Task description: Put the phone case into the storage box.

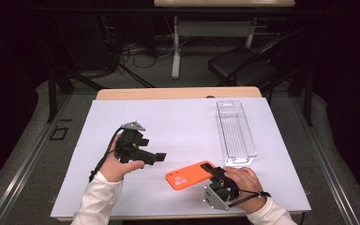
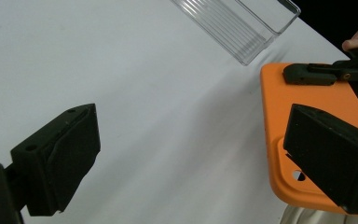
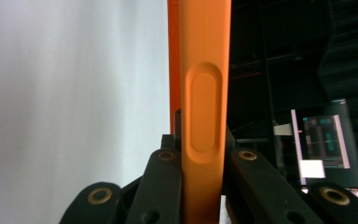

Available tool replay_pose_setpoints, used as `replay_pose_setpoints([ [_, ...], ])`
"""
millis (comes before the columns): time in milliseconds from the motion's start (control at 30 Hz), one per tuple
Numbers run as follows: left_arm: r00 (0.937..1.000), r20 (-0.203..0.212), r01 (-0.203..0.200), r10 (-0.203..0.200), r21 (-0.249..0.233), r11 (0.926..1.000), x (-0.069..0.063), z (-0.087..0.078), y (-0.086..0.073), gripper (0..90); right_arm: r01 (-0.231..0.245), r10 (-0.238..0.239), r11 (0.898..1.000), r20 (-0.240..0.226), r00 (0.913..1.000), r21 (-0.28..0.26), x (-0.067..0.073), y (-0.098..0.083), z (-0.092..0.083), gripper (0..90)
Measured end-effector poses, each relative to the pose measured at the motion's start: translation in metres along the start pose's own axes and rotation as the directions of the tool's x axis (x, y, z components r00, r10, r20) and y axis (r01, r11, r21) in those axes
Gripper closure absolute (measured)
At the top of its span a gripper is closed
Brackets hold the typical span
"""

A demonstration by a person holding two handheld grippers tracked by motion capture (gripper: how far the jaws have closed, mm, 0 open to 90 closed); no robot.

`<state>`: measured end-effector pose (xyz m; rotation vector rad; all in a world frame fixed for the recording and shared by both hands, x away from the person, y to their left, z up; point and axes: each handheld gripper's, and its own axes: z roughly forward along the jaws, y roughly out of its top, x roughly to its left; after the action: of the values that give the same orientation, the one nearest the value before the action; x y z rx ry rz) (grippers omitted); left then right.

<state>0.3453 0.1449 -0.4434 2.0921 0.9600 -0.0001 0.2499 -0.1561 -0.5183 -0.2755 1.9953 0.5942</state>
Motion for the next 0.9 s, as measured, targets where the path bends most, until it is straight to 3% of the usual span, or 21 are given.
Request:
replay_pose_setpoints([
  [233, 0.9994, -0.034, 0.001, -0.001, -0.006, 1.0000, 0.002, -0.006, -0.001, 5.5, -0.106, 0.103, 0.994, -0.070, 0.9922, -0.037, -0.006, -0.003, 0.001, 86.1],
  [267, 0.9995, -0.033, -0.001, 0.001, -0.004, 1.0000, 0.002, -0.006, -0.001, 5.8, -0.136, 0.134, 0.990, -0.091, 0.9868, -0.026, -0.007, -0.004, 0.000, 86.1],
  [367, 0.9993, -0.037, -0.005, 0.005, 0.005, 1.0000, 0.001, -0.007, -0.001, 6.2, -0.171, 0.166, 0.985, -0.129, 0.9776, -0.026, -0.009, -0.005, 0.000, 86.2],
  [400, 0.9990, -0.043, -0.009, 0.010, 0.009, 0.9999, 0.001, -0.007, -0.001, 6.6, -0.200, 0.195, 0.979, -0.148, 0.9695, -0.023, -0.009, -0.005, 0.000, 86.1],
  [467, 0.9987, -0.049, -0.015, 0.016, 0.012, 0.9998, 0.000, -0.007, -0.001, 6.6, -0.207, 0.199, 0.978, -0.170, 0.9650, -0.029, -0.011, -0.005, 0.001, 86.2],
  [600, 0.9987, -0.043, -0.027, 0.027, 0.019, 0.9995, -0.001, -0.010, -0.001, 7.2, -0.251, 0.239, 0.968, -0.213, 0.9474, -0.031, -0.014, -0.006, 0.001, 86.2],
  [700, 0.9993, -0.031, -0.021, 0.022, 0.008, 0.9997, 0.000, -0.014, -0.001, 7.7, -0.302, 0.286, 0.953, -0.238, 0.9282, -0.033, -0.015, -0.007, 0.001, 86.2],
  [900, 0.9985, -0.027, -0.049, 0.048, -0.026, 0.9985, 0.000, -0.022, -0.001, 9.7, -0.415, 0.384, 0.909, -0.295, 0.8749, -0.047, -0.022, -0.014, 0.002, 86.2],
])
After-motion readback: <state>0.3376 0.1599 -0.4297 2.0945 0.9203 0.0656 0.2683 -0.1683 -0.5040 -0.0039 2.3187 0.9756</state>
